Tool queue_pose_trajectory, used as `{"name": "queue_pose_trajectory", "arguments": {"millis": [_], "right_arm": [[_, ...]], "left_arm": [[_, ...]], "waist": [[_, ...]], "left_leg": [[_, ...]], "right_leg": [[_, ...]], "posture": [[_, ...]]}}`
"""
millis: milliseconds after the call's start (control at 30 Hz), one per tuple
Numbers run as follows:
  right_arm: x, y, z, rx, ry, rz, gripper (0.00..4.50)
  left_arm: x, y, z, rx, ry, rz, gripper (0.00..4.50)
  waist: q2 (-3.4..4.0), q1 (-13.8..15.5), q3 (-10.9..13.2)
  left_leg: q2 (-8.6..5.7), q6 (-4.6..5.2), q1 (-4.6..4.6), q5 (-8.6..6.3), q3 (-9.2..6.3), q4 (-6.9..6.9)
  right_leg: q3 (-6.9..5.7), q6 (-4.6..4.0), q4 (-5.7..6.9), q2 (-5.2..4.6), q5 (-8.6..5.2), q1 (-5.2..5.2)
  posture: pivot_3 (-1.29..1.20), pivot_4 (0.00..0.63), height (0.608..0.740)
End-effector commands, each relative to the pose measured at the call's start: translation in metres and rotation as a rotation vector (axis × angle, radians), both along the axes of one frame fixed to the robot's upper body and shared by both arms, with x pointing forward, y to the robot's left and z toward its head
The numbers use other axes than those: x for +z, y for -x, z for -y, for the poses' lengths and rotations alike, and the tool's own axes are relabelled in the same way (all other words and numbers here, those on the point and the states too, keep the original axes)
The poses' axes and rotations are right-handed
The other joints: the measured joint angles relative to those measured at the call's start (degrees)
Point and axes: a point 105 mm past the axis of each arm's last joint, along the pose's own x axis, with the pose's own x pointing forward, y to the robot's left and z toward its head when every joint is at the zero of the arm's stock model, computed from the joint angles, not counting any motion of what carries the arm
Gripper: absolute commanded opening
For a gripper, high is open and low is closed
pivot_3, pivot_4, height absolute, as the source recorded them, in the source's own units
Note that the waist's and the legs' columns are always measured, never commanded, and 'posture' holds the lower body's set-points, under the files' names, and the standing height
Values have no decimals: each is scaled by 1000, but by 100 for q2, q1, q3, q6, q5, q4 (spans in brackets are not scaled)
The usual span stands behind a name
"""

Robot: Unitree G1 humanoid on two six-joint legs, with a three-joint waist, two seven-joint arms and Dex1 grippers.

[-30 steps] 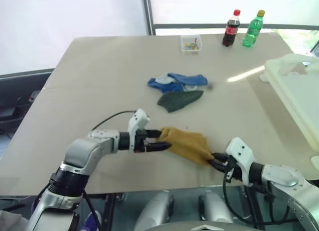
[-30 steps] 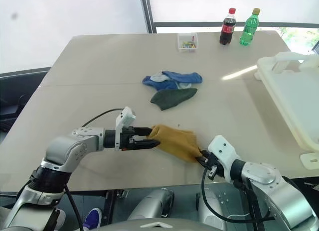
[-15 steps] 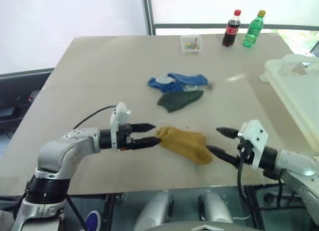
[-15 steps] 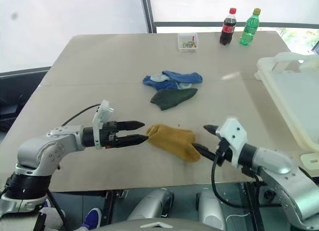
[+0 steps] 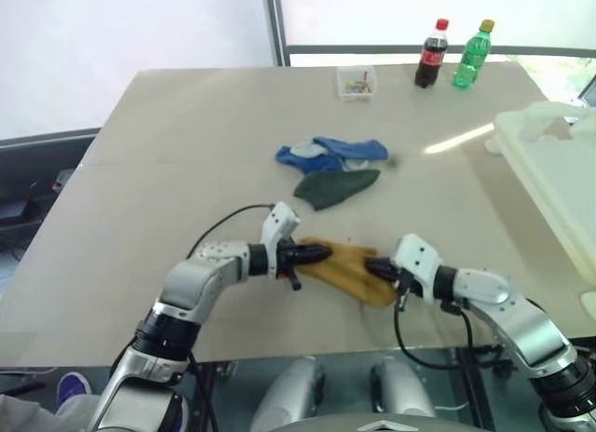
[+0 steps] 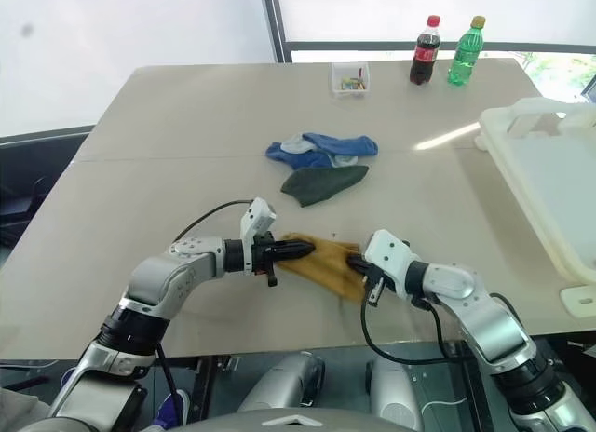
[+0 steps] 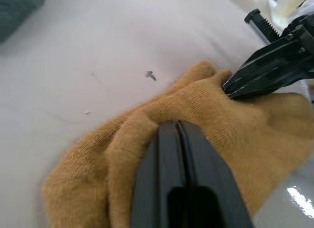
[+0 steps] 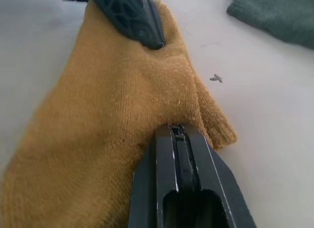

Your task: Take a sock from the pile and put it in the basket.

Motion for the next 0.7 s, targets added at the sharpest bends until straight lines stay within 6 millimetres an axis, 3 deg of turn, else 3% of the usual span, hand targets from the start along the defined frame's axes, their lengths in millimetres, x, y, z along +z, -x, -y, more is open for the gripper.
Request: {"name": "queue_pose_trajectory", "arguments": {"millis": [33,133,200,233,333,433,567,600,700], "right_arm": [[0,-5,5,-18,2,32,0],[26,6,-5,65,-130,22,0],[44,8,-9,102,-186,30,0],[49,9,-10,118,-194,36,422],[54,13,-9,160,-160,57,1245],[61,12,-4,152,-164,92,2410],[72,11,6,113,-168,155,4432],[74,13,7,109,-173,164,4476],[67,23,5,131,-156,164,4476]], "left_arm": [[-3,3,-9,42,17,8,56],[27,6,-6,35,183,10,56],[44,5,-17,67,286,-30,56],[48,5,-25,84,315,-63,0],[52,12,-47,104,334,-144,821],[44,12,-60,157,270,-182,2021],[41,8,-71,202,216,-192,3974],[39,8,-71,203,205,-199,4212],[29,7,-71,215,161,-226,4212]], "waist": [[-2,0,-2],[1,-8,-4],[0,-4,1],[0,-7,1],[-1,-33,2],[0,-31,2],[-2,25,3],[-2,22,3],[-2,14,3]], "left_leg": [[0,0,3,0,0,0],[1,0,9,0,3,1],[3,0,0,0,-1,3],[3,0,-10,0,-6,8],[3,0,-13,0,-6,10],[3,1,-12,0,-6,8],[2,0,-14,0,-6,9],[1,0,-14,-1,-6,9],[2,0,-14,-1,-6,5]], "right_leg": [[0,0,1,0,0,1],[4,1,7,1,1,4],[0,0,9,3,1,-3],[-3,0,9,3,1,-8],[-4,0,7,5,1,-9],[-4,0,5,7,1,-9],[-5,0,2,3,1,-7],[-5,0,2,2,1,-8],[-4,0,2,3,1,-9]], "posture": [[0,150,740],[0,150,740],[0,150,740],[0,150,740],[0,150,740],[0,150,740],[0,150,740],[0,150,740],[0,150,740]]}}
